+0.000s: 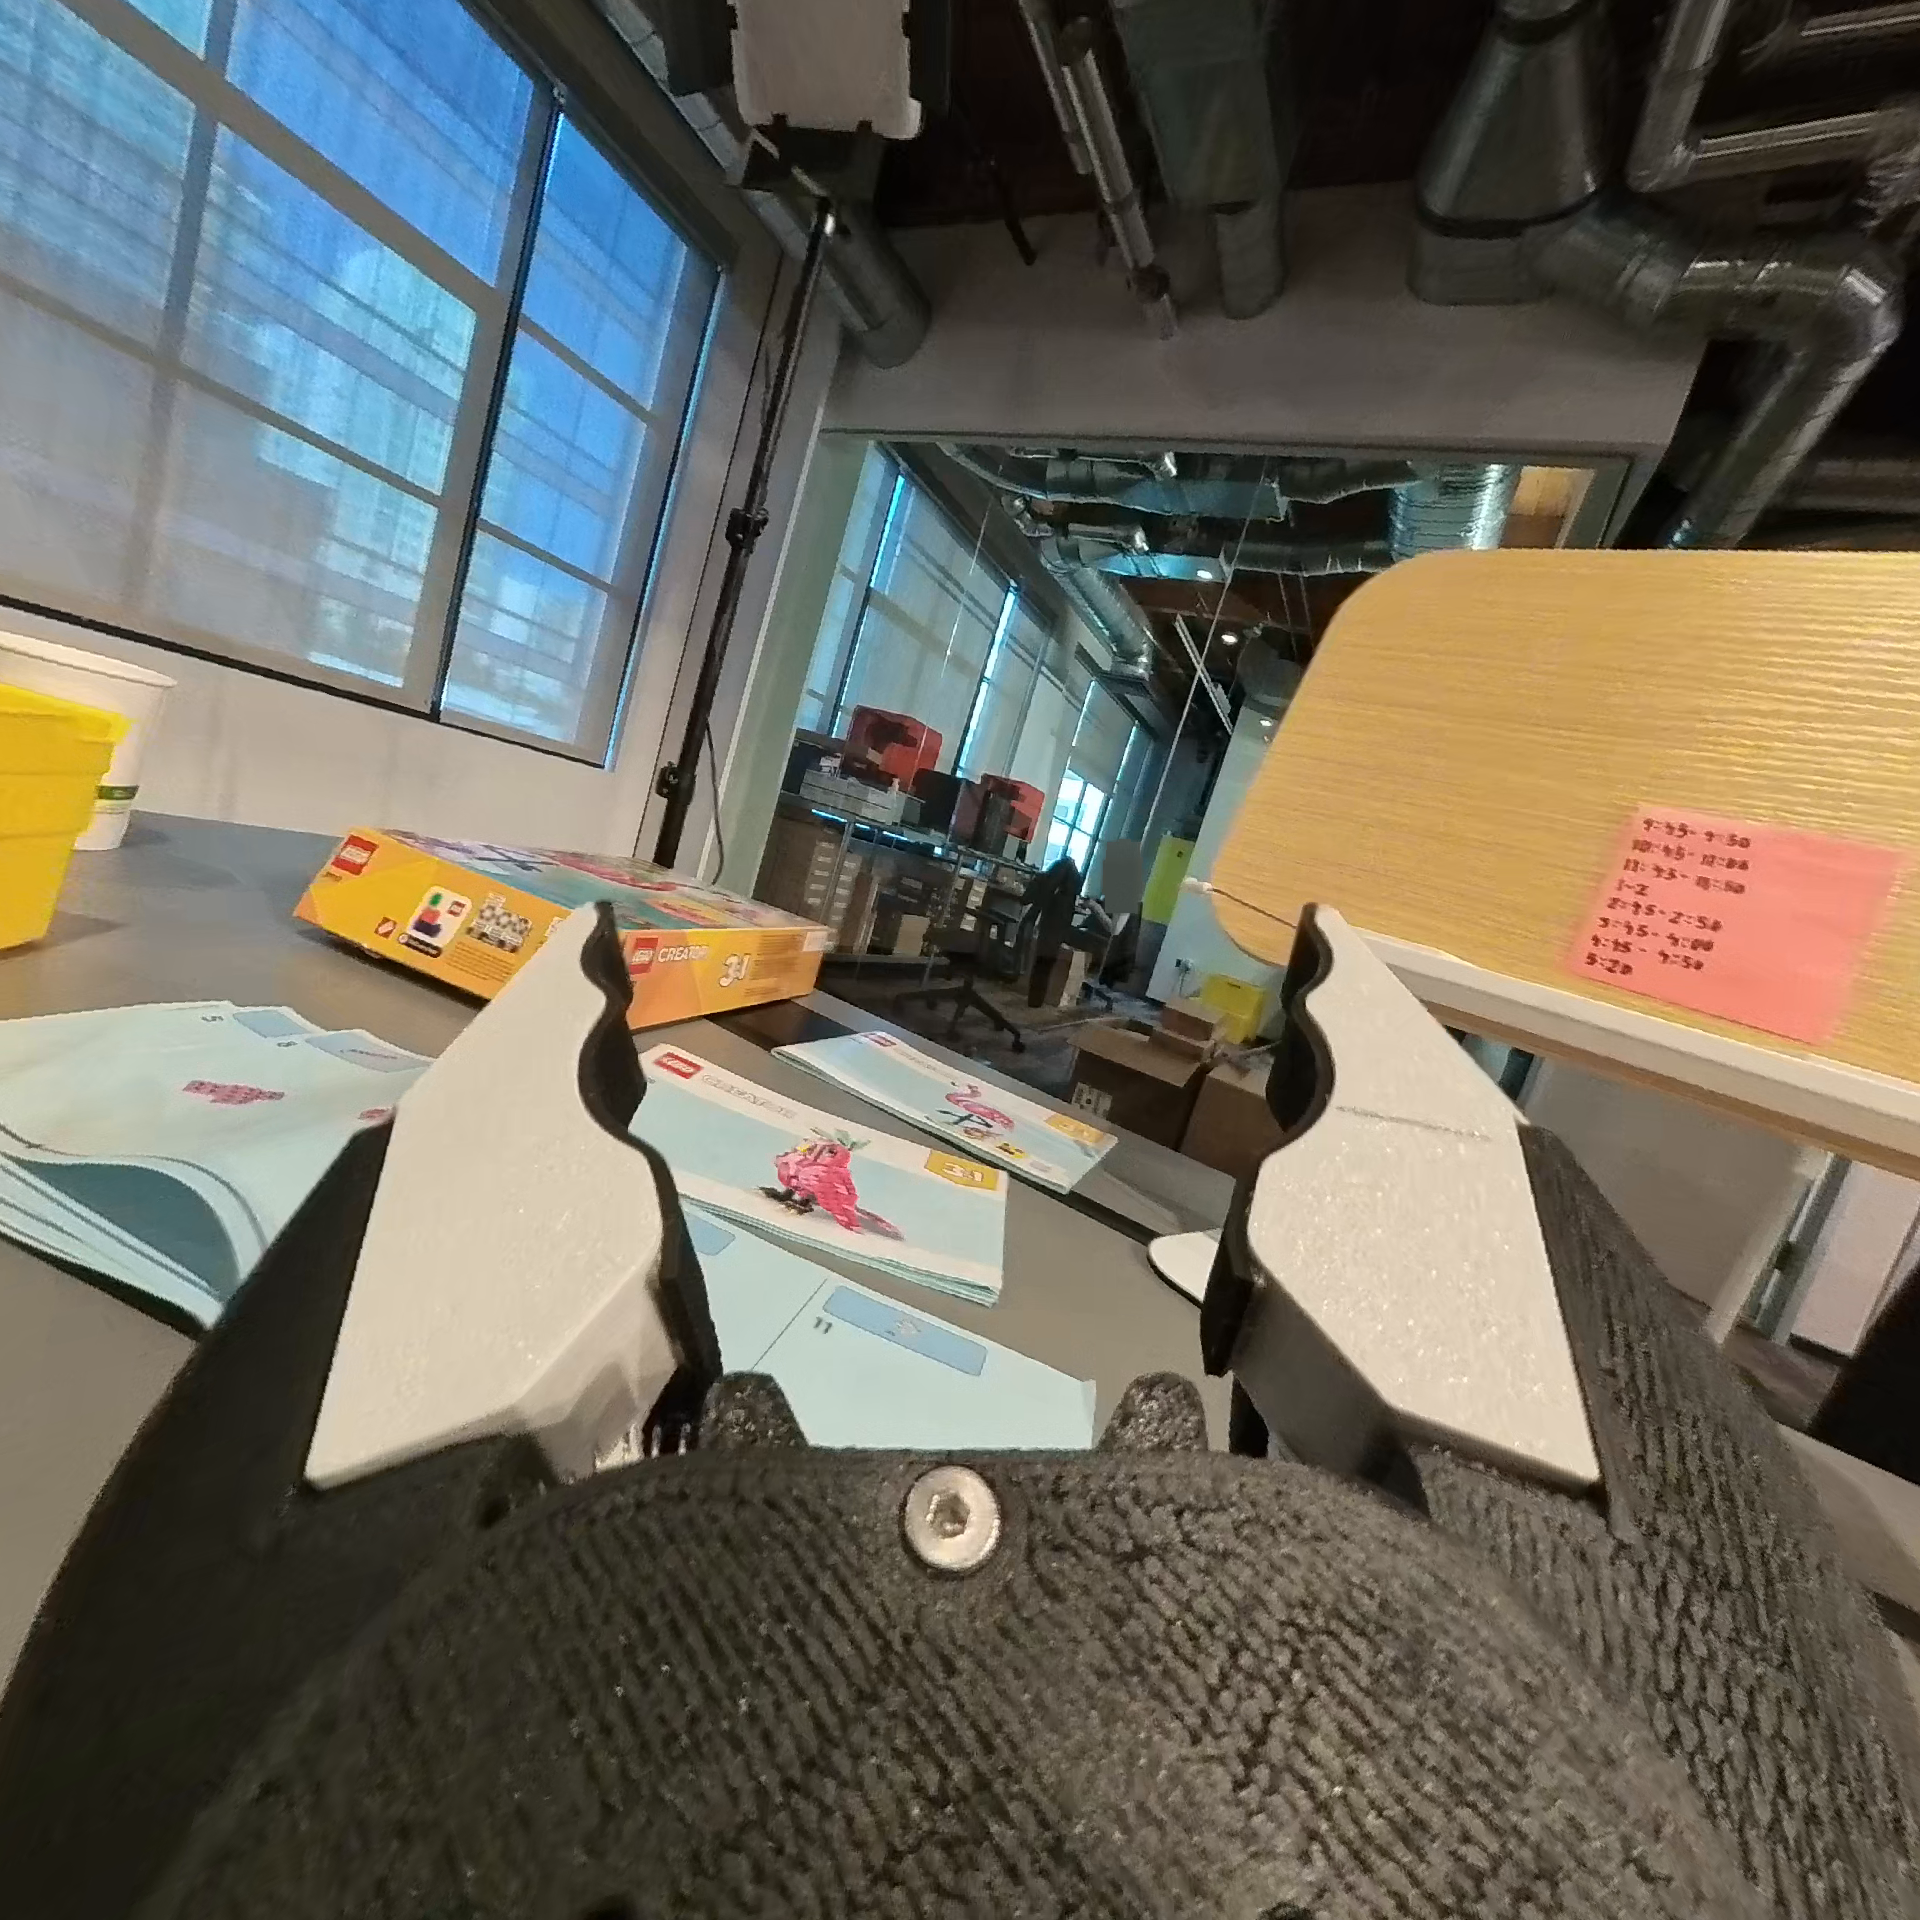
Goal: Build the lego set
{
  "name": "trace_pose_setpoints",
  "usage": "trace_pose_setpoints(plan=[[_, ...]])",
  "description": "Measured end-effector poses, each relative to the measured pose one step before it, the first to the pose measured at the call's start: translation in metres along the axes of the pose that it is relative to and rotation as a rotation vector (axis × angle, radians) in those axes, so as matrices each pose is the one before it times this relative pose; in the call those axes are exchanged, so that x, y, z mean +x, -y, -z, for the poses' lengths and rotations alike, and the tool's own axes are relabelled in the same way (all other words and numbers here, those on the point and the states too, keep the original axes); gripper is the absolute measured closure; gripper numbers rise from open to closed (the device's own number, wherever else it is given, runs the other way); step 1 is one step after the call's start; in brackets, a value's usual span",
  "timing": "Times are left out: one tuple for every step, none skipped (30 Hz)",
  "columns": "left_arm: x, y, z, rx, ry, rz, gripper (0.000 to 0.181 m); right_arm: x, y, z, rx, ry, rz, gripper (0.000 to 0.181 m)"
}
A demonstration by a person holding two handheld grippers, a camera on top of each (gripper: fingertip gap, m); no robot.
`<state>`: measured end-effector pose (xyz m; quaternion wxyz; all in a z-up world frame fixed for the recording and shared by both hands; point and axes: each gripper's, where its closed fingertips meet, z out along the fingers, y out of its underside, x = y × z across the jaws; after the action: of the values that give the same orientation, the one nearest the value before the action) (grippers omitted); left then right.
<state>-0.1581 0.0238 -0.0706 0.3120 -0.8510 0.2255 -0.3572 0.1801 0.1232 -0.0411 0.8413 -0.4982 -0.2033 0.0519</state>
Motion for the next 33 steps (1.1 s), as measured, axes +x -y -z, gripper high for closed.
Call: trace_pose_setpoints(plan=[[-0.00050,-0.00367,-0.00153,-0.0162,0.0053,-0.0013,0.165,-0.00177,0.00031,-0.00020,0.0002,0.0065,0.0080,0.058],[-0.00088,-0.00372,-0.00134,-0.0168,0.0076,-0.0031,0.165,-0.00160,0.00039,-0.00010,0.0005,0.0058,0.0081,0.058],[-0.00161,-0.00400,-0.00099,-0.0192,0.0108,-0.0038,0.165,-0.00134,0.00004,-0.00018,-0.0008,0.0050,0.0063,0.058],[-0.00209,-0.00418,-0.00072,-0.0233,0.0128,-0.0033,0.165,-0.00079,-0.00030,-0.00016,-0.0018,0.0035,0.0034,0.058],[-0.00217,-0.00362,-0.00033,-0.0207,0.0123,-0.0036,0.165,-0.00026,-0.00016,-0.00009,-0.0010,0.0010,0.0004,0.059],[-0.00223,-0.00300,0.00003,-0.0172,0.0108,-0.0020,0.165,0.00036,0.00008,0.00010,0.0004,-0.0007,-0.0018,0.059],[-0.00186,-0.00241,0.00023,-0.0156,0.0083,-0.0006,0.165,0.00045,-0.00005,0.00009,0.0005,-0.0013,-0.0030,0.059],[-0.00121,-0.00182,0.00021,-0.0122,0.0051,-0.0006,0.165,0.00029,-0.00028,-0.00004,-0.0005,-0.0004,-0.0031,0.059],[-0.00083,-0.00135,0.00030,-0.0090,0.0036,-0.0006,0.165,0.00006,-0.00022,-0.00003,-0.0007,0.0006,-0.0014,0.059],[-0.00008,-0.00080,0.00023,-0.0053,0.0007,-0.0043,0.165,-0.00034,-0.00012,-0.00012,-0.0007,0.0017,0.0006,0.059],[0.00087,-0.00067,0.00008,-0.0033,-0.0039,-0.0069,0.165,-0.00060,-0.00006,-0.00011,-0.0008,0.0026,0.0018,0.059],[0.00063,-0.00024,0.00007,-0.0003,-0.0012,-0.0037,0.165,-0.00051,0.00003,-0.00005,0.0001,0.0020,0.0026,0.059],[0.00052,0.00011,0.00000,0.0026,-0.0007,-0.0023,0.165,-0.00044,0.00009,-0.00005,0.0000,0.0019,0.0017,0.060],[0.00101,0.00001,-0.00015,0.0028,-0.0047,-0.0020,0.165,-0.00029,-0.00013,-0.00008,-0.0007,0.0016,-0.0001,0.060],[0.00091,-0.00006,-0.00019,0.0026,-0.0054,-0.0001,0.165,-0.00017,-0.00023,-0.00010,-0.0009,0.0011,-0.0011,0.060],[0.00075,-0.00018,-0.00033,0.0026,-0.0044,0.0008,0.165,-0.00001,-0.00009,0.00012,-0.0004,0.0006,-0.0015,0.060],[0.00081,-0.00035,-0.00045,0.0014,-0.0046,-0.0002,0.165,0.00002,0.00014,-0.00003,0.0005,0.0003,-0.0008,0.060],[0.00111,-0.00024,-0.00028,0.0017,-0.0050,-0.0011,0.165,-0.00025,0.00021,0.00011,0.0008,0.0014,0.0001,0.060],[0.00130,0.00023,-0.00013,0.0052,-0.0059,-0.0019,0.165,-0.00052,0.00014,-0.00007,0.0003,0.0021,0.0009,0.060],[0.00168,0.00068,0.00014,0.0080,-0.0069,-0.0007,0.165,-0.00068,0.00012,-0.00010,0.0001,0.0028,0.0015,0.060],[0.00222,0.00100,0.00036,0.0095,-0.0082,0.0001,0.165,-0.00082,0.00023,-0.00005,0.0005,0.0037,0.0016,0.060],[0.00262,0.00146,0.00064,0.0127,-0.0090,-0.0017,0.165,-0.00112,0.00043,-0.00004,0.0009,0.0040,0.0027,0.060],[0.00271,0.00173,0.00078,0.0141,-0.0076,-0.0013,0.165,-0.00116,0.00035,0.00000,-0.0003,0.0047,0.0029,0.061],[0.00338,0.00158,0.00065,0.0125,-0.0100,-0.0038,0.165,-0.00159,-0.00013,-0.00015,-0.0040,0.0069,0.0014,0.062],[0.00346,0.00155,0.00067,0.0119,-0.0075,-0.0071,0.165,-0.00179,-0.00046,-0.00016,-0.0057,0.0074,0.0022,0.063],[0.00225,0.00133,0.00074,0.0102,0.0027,-0.0083,0.165,-0.00205,0.00000,-0.00023,-0.0020,0.0087,0.0041,0.064],[0.00231,0.00125,0.00084,0.0086,0.0047,-0.0116,0.165,-0.00170,0.00048,-0.00007,0.0006,0.0062,0.0065,0.064],[0.00314,0.00146,0.00105,0.0097,0.0007,-0.0123,0.165,-0.00142,0.00091,0.00010,0.0027,0.0053,0.0077,0.064],[0.00359,0.00199,0.00105,0.0138,-0.0024,-0.0129,0.165,-0.00178,0.00182,0.00018,0.0056,0.0076,0.0077,0.064],[0.00366,0.00182,0.00117,0.0134,-0.0018,-0.0135,0.165,-0.00230,0.00301,0.00030,0.0089,0.0105,0.0086,0.064],[0.00313,0.00184,0.00136,0.0135,0.0006,-0.0181,0.165,-0.00316,0.00497,0.00044,0.0130,0.0136,0.0123,0.066],[0.00229,0.00170,0.00137,0.0137,0.0059,-0.0238,0.165,-0.00422,0.00686,0.00014,0.0171,0.0171,0.0156,0.068],[0.00149,0.00133,0.00157,0.0125,0.0106,-0.0268,0.165,-0.00580,0.00788,-0.00011,0.0183,0.0225,0.0157,0.070]])
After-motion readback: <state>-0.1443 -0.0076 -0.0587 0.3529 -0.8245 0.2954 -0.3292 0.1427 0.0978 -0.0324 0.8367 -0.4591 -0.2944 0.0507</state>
